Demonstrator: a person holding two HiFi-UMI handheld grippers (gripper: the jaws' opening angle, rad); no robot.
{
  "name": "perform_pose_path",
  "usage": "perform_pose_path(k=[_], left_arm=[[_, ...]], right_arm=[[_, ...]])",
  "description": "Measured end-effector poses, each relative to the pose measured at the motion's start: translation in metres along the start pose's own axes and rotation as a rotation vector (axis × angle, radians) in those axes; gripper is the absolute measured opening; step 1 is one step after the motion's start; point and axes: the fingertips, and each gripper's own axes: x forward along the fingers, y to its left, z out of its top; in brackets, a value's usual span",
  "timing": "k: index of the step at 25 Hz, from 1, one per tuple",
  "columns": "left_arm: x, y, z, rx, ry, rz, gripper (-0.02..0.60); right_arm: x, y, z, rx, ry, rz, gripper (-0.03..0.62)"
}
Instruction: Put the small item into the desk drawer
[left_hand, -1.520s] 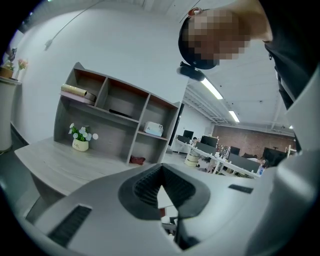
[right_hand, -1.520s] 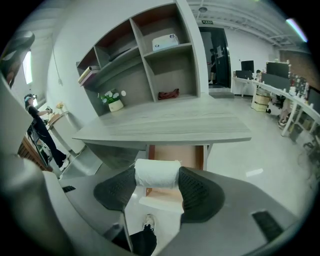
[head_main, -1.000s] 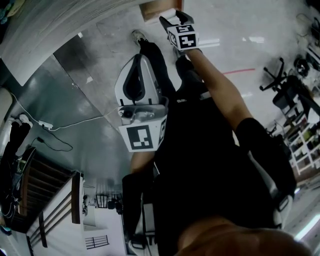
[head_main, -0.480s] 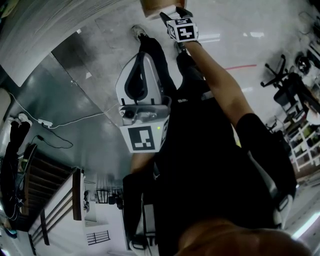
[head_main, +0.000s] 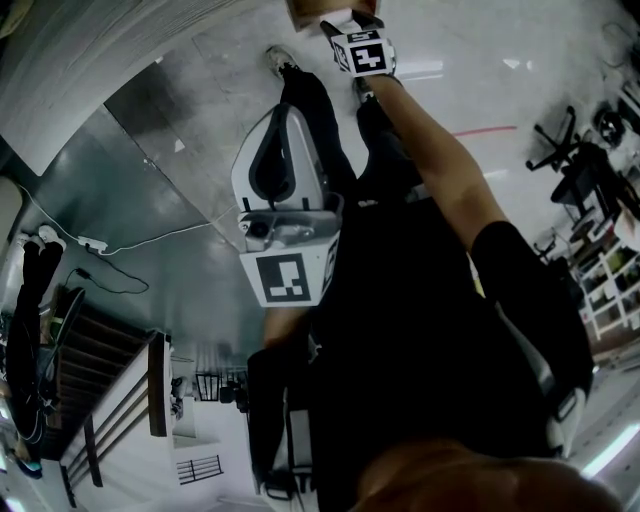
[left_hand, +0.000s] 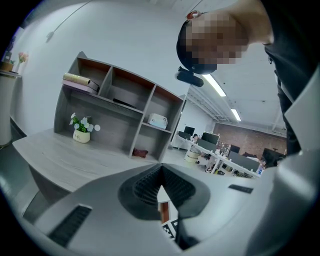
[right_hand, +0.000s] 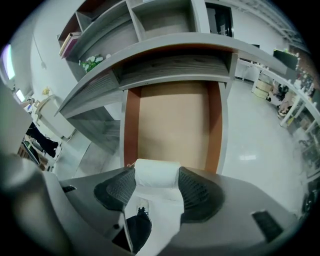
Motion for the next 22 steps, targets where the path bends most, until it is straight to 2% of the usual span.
perform_pose_path(k=[8, 19, 22], left_arm=[[0.004, 0.001, -0.004, -0.008, 0.01, -0.004, -0.002], [0.011, 0.008, -0.004, -0.013, 0.022, -0.011, -0.002], [0.012, 0.01, -0.003, -0.015, 0.025, -0.013, -0.002]], right_arm=[[0.009, -0.007, -0.004, -0.006, 0.026, -0.027, 0.258], [0.026, -0.003, -0.005, 0.015, 0.078, -0.008, 0.258], [0.028, -0.007, -0.004, 0.003, 0.099, -0.031, 0.258]])
